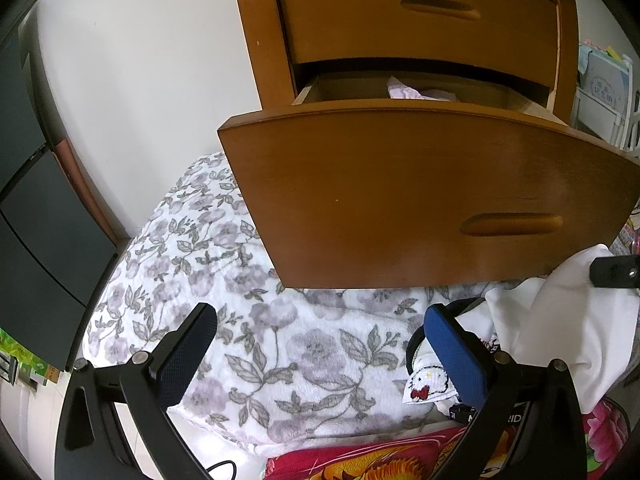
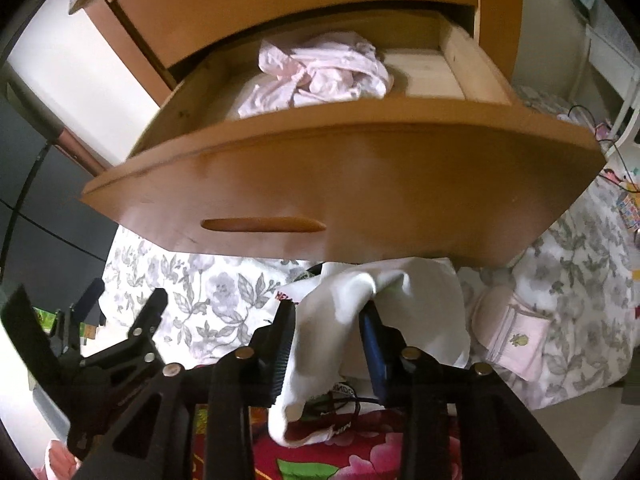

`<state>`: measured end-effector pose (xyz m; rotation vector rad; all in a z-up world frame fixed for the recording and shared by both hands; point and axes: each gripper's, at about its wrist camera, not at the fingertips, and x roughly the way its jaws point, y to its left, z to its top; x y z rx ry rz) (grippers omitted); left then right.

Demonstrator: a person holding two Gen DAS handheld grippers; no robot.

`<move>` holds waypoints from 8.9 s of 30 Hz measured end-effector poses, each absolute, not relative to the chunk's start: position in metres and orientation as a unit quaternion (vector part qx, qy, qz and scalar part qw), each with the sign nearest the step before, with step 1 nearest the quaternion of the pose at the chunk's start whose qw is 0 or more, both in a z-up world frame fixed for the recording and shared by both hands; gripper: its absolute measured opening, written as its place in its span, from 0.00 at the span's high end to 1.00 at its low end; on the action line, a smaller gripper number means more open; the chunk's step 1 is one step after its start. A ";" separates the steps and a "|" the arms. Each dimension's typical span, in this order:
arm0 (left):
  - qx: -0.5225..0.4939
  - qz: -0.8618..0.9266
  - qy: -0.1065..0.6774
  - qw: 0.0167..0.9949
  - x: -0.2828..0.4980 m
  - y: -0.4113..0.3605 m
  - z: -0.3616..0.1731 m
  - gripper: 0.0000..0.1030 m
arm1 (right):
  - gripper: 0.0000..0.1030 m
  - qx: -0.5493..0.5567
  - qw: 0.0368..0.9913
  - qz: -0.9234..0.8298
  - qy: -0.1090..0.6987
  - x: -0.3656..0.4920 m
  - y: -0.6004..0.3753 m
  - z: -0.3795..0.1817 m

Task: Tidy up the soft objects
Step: 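Lower the white cloth onto the bedspread beside the socks, then open the right tool and release the white cloth on the bedspread, then raise the open right tool into the drawer above the pink cloth, then grasp the pink cloth in the drawer with the right tool, then lift the pink cloth up out of the drawer with the right tool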

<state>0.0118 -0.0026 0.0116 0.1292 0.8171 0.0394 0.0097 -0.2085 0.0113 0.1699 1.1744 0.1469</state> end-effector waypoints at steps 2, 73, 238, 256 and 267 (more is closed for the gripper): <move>0.062 0.019 0.398 0.915 0.012 -0.003 0.011 0.00 | 0.62 0.075 0.830 0.070 0.548 0.007 -0.208 0.019; 0.030 0.012 0.367 0.930 0.006 0.007 0.023 0.00 | 0.00 0.027 0.884 0.004 0.466 -0.014 -0.223 0.071; 0.041 0.013 0.425 0.904 0.029 0.006 0.003 0.00 | 0.90 0.167 0.849 0.171 0.472 0.104 -0.222 0.109; 0.052 0.018 0.416 0.908 0.026 0.002 0.007 0.00 | 0.90 0.160 0.883 0.187 0.400 0.068 -0.227 0.172; 0.071 0.025 0.405 0.911 0.022 -0.004 0.009 0.00 | 0.90 0.160 0.901 0.193 0.355 0.040 -0.233 0.207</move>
